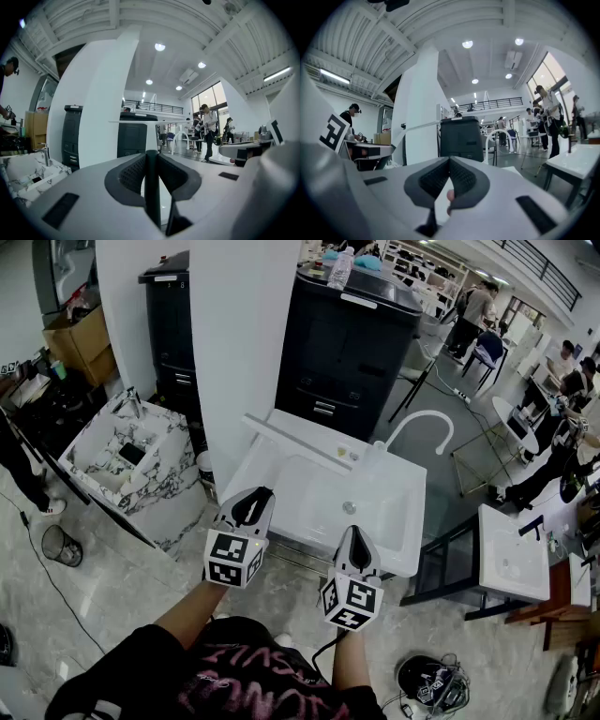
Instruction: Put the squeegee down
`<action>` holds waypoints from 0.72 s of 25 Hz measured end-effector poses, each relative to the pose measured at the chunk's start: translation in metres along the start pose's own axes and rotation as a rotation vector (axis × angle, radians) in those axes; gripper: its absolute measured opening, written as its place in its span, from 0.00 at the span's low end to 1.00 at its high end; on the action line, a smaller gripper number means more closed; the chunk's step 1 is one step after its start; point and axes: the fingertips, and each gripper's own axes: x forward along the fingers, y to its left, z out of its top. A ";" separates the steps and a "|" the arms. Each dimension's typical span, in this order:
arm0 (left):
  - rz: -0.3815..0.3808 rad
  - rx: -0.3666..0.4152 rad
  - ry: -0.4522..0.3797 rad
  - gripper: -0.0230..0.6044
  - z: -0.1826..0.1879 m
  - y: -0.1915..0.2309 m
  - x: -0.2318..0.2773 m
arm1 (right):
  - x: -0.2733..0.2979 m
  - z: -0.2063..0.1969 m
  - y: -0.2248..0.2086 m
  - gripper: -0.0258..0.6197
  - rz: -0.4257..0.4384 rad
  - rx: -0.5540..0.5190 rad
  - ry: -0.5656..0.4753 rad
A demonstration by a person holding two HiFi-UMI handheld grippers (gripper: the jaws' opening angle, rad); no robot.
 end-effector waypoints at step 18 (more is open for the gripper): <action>-0.011 0.014 0.000 0.17 0.009 -0.002 0.003 | 0.004 0.011 0.003 0.07 0.015 -0.024 -0.009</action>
